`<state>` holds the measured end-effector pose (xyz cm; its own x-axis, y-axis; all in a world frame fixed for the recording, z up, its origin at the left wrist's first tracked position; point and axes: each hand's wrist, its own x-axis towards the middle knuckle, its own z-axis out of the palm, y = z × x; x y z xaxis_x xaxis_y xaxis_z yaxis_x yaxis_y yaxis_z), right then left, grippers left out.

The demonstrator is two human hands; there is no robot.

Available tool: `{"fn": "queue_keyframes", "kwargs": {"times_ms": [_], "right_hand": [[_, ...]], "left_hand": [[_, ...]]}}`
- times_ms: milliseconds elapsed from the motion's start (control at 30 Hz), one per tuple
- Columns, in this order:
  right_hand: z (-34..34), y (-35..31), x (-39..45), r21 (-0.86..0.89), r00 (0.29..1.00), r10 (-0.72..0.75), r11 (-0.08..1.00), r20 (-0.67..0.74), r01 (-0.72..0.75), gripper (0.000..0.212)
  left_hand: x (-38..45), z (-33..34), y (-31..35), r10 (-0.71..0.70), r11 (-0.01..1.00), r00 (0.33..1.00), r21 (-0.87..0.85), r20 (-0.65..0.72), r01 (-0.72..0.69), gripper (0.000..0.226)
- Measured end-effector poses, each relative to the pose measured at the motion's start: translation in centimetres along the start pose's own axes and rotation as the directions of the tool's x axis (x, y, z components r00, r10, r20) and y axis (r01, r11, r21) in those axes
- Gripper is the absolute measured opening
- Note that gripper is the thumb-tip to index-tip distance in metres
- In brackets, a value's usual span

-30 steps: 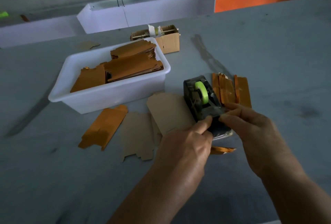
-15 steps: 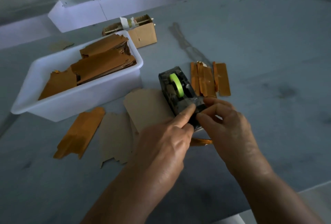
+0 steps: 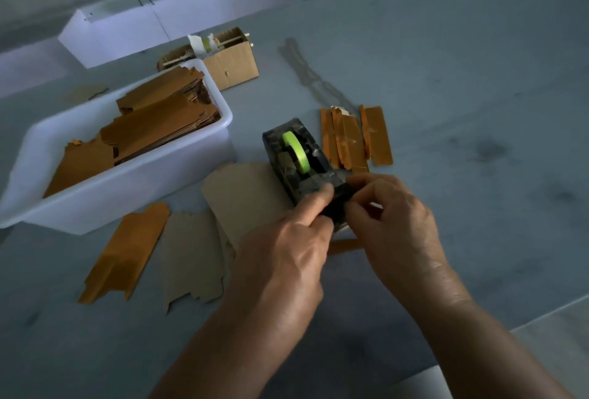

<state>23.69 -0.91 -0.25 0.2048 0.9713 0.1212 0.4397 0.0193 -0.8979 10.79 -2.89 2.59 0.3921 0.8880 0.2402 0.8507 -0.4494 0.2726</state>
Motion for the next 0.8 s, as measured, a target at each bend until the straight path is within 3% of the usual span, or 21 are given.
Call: {"fn": "queue_keyframes", "kwargs": {"times_ms": [67,167,300,400,500,567,800], "right_hand": [[-0.9,0.4,-0.5,0.066,1.000,0.001,0.998,-0.013,0.000,0.011],[-3.0,0.5,-1.3,0.150,0.999,-0.023,0.988,-0.048,0.030,0.011],[-4.7,-0.6,-1.9,0.351,0.998,-0.034,0.935,-0.043,0.047,0.013],[-4.8,-1.4,-2.5,0.371,0.992,-0.127,0.921,-0.006,0.120,0.021],[-3.5,-1.8,-3.5,0.497,0.978,-0.149,0.866,0.144,0.058,0.012],[-2.5,-1.8,-4.1,0.522,0.967,-0.115,0.853,0.228,-0.022,0.005],[-1.1,-3.1,-3.9,0.447,0.941,-0.152,0.895,0.303,0.000,0.018]], "left_hand": [[0.1,-0.7,-0.3,-0.015,0.999,1.000,-0.050,0.026,0.016,0.018],[-0.1,-1.0,-0.3,-0.172,0.952,0.984,-0.249,0.044,0.178,0.013],[-0.6,-1.5,0.0,-0.370,0.798,0.924,-0.477,0.093,0.368,0.008],[-1.0,-1.9,-0.8,-0.522,0.630,0.844,-0.612,0.122,0.478,0.011],[-1.3,-2.0,-1.2,-0.542,0.456,0.797,-0.704,0.267,0.545,0.014],[-1.5,-2.1,-1.2,-0.523,0.383,0.800,-0.757,0.294,0.529,0.008],[-2.0,-3.2,-2.0,-0.472,0.338,0.818,-0.790,0.328,0.511,0.008]]}}
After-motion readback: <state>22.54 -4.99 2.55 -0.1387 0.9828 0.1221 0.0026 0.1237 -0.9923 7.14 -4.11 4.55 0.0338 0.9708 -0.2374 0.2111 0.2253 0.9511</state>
